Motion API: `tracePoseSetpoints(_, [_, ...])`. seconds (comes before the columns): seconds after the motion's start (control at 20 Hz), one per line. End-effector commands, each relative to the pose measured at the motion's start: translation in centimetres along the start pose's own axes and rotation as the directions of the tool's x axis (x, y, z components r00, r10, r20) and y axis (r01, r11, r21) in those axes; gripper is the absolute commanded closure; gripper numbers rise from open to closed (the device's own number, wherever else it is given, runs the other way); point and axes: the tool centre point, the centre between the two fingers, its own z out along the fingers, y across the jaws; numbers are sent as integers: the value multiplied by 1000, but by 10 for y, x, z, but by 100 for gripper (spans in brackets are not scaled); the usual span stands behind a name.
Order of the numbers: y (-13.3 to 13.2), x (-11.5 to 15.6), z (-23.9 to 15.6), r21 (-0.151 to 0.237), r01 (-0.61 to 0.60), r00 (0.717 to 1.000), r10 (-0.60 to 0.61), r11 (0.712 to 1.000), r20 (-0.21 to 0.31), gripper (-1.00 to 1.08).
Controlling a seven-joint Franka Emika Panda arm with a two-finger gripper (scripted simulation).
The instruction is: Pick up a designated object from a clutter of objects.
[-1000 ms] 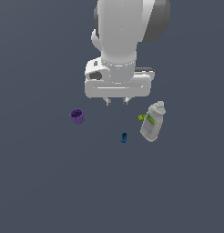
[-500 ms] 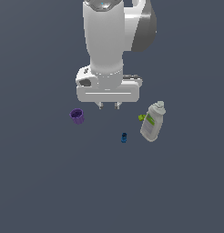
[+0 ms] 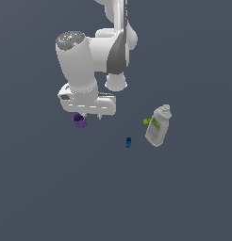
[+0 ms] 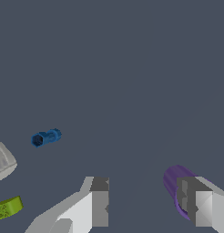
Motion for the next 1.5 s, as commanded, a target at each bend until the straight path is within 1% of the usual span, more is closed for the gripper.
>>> tracePoseSetpoints(0.0, [31,-11,21,0,-42,999,42,999,-3,-20])
tracePoseSetpoints(0.2, [78,-35,53,-4,-110,994,110,994,-7,-20])
tracePoseSetpoints(0.35, [107,-54,73,-9,-154,988,154,988,-10,-20])
tracePoseSetpoints(0.5, [130,-72,88,-15,-190,982,190,982,-12,-20])
tracePoseSetpoints(0.65, [146,-87,99,-21,-218,976,218,976,-13,-20])
tracePoseSetpoints(0.8, [157,-99,106,-25,-238,971,238,971,-14,-20])
tracePoseSetpoints(1.0, [165,-107,111,-29,-252,968,252,967,-15,-20])
tracePoseSetpoints(1.25, [165,-107,112,-29,-252,968,252,967,-14,-20])
tracePoseSetpoints(1.45, [165,-108,120,-29,-253,967,253,967,-14,-20])
